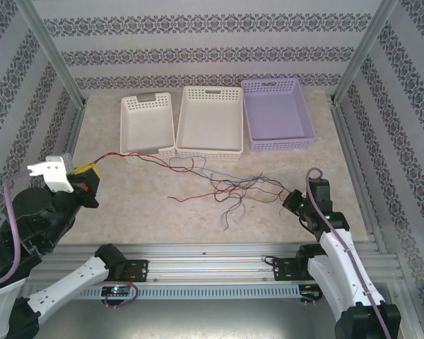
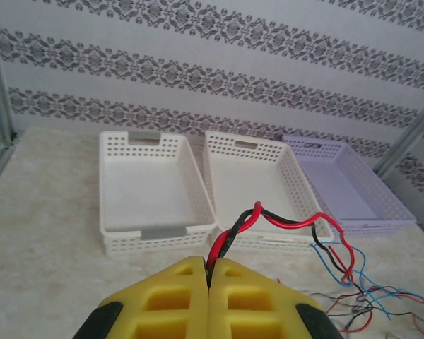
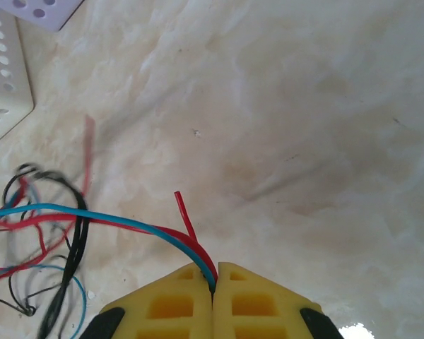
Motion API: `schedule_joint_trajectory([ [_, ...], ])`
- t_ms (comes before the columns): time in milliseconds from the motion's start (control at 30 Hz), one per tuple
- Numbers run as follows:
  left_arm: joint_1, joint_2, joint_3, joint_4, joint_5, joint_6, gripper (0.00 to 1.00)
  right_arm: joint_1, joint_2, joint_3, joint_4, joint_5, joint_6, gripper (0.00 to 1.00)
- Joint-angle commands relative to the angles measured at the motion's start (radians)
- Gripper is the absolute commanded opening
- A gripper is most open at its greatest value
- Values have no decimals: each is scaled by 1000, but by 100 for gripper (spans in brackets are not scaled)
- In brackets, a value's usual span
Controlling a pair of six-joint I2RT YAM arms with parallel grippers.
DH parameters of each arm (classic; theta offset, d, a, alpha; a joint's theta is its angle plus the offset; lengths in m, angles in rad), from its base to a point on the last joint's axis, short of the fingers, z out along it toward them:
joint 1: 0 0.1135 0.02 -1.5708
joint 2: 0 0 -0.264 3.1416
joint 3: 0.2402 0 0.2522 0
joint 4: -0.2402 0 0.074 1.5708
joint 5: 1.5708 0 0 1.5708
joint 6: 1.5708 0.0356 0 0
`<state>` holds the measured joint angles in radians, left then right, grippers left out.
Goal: Untangle the cables
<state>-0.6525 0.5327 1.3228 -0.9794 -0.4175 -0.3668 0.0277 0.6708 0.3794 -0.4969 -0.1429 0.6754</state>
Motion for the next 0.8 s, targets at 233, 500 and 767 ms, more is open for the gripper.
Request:
schedule_joint_trajectory([
  [233, 10, 34, 27, -52, -97, 72, 0, -17, 25, -7, 16, 77, 2, 0],
  [500, 11, 81, -175, 112, 145, -46, 0, 33, -22, 66, -3, 6, -71, 41],
  [767, 10, 139, -292, 291, 306, -129, 0, 260, -23, 156, 138, -62, -141, 68],
])
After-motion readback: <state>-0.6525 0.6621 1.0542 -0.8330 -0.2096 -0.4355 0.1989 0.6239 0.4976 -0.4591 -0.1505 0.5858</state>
